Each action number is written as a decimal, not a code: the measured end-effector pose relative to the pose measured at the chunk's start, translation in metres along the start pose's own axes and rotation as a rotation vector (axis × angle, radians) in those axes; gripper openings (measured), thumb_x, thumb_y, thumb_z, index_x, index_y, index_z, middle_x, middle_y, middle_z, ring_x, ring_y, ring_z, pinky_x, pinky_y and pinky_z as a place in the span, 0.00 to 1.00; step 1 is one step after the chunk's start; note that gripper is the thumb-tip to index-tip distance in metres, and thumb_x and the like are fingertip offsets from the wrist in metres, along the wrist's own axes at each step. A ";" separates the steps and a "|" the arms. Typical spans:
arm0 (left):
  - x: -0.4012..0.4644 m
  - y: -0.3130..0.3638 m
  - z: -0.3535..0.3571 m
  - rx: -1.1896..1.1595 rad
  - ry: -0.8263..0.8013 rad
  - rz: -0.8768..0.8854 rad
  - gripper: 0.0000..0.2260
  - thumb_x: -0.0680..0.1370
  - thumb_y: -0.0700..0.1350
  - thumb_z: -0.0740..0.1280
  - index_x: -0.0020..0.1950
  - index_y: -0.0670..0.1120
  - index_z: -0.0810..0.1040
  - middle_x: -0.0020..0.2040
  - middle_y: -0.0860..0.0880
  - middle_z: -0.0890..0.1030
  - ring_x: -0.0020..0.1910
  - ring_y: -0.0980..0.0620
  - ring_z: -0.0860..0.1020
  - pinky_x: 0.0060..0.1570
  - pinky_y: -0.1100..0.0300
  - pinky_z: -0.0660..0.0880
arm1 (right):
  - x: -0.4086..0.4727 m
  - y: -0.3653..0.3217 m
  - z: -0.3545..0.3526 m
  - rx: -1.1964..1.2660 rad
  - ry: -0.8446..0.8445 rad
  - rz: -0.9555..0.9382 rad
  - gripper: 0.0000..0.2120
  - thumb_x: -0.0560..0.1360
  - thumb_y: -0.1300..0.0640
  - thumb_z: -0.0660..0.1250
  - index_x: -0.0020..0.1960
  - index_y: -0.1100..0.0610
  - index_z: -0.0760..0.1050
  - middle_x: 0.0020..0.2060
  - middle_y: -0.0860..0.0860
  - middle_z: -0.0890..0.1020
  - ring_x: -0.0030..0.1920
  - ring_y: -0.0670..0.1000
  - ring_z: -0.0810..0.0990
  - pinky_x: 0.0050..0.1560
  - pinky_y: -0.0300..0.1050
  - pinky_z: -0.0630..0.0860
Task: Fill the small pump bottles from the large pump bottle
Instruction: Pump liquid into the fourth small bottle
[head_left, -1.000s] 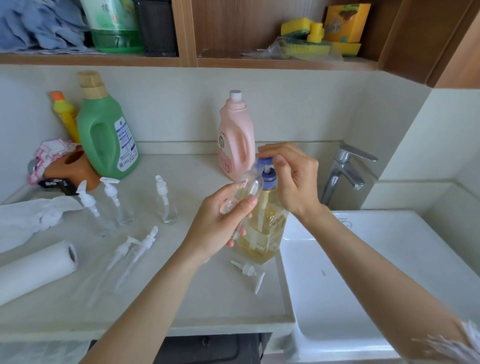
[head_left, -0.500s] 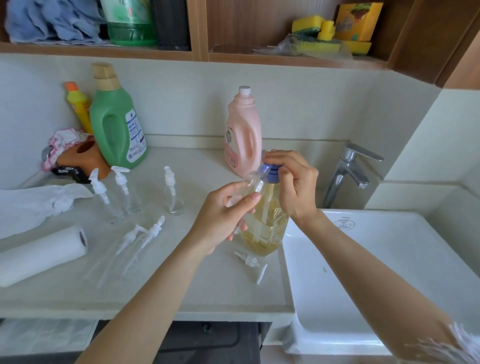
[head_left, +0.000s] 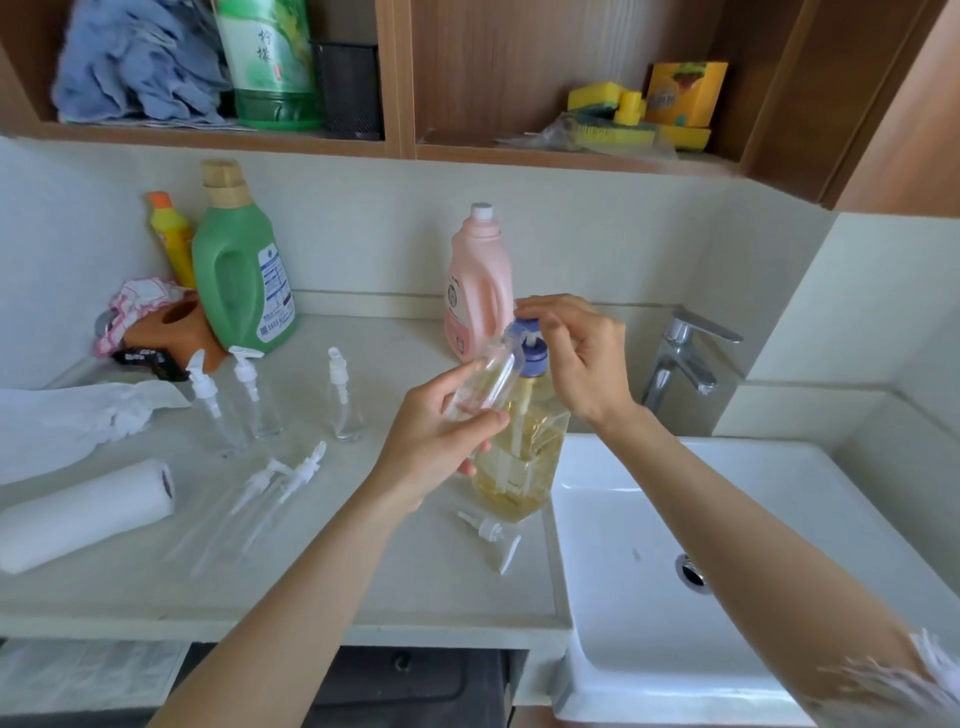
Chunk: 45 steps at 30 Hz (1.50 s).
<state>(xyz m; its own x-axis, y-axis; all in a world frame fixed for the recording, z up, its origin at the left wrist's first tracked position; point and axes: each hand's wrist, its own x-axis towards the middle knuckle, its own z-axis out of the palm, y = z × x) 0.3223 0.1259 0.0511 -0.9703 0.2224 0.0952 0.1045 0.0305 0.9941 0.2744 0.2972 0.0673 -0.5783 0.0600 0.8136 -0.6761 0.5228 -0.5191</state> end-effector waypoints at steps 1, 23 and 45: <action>-0.001 0.000 0.000 -0.004 0.003 0.000 0.25 0.73 0.39 0.72 0.68 0.54 0.72 0.42 0.47 0.78 0.30 0.54 0.75 0.24 0.63 0.69 | -0.002 0.001 0.002 0.000 0.032 -0.008 0.18 0.76 0.59 0.55 0.44 0.62 0.84 0.43 0.48 0.83 0.50 0.48 0.82 0.54 0.48 0.77; -0.002 0.000 0.009 -0.035 0.004 -0.016 0.23 0.74 0.38 0.70 0.68 0.51 0.73 0.34 0.55 0.79 0.30 0.53 0.74 0.22 0.65 0.66 | 0.007 -0.003 -0.005 -0.048 -0.003 -0.103 0.19 0.77 0.57 0.55 0.42 0.63 0.83 0.41 0.50 0.84 0.45 0.50 0.81 0.50 0.50 0.76; -0.001 -0.003 0.009 -0.012 -0.027 -0.066 0.19 0.75 0.41 0.70 0.65 0.50 0.75 0.39 0.50 0.81 0.29 0.53 0.75 0.21 0.65 0.64 | -0.016 0.010 0.005 -0.070 -0.010 -0.096 0.20 0.73 0.60 0.53 0.49 0.62 0.84 0.49 0.54 0.85 0.54 0.53 0.81 0.58 0.46 0.74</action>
<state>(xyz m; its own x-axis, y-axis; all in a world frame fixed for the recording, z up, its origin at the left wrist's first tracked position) 0.3252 0.1343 0.0478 -0.9688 0.2462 0.0281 0.0376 0.0340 0.9987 0.2745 0.2973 0.0482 -0.5167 -0.0014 0.8561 -0.6956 0.5838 -0.4188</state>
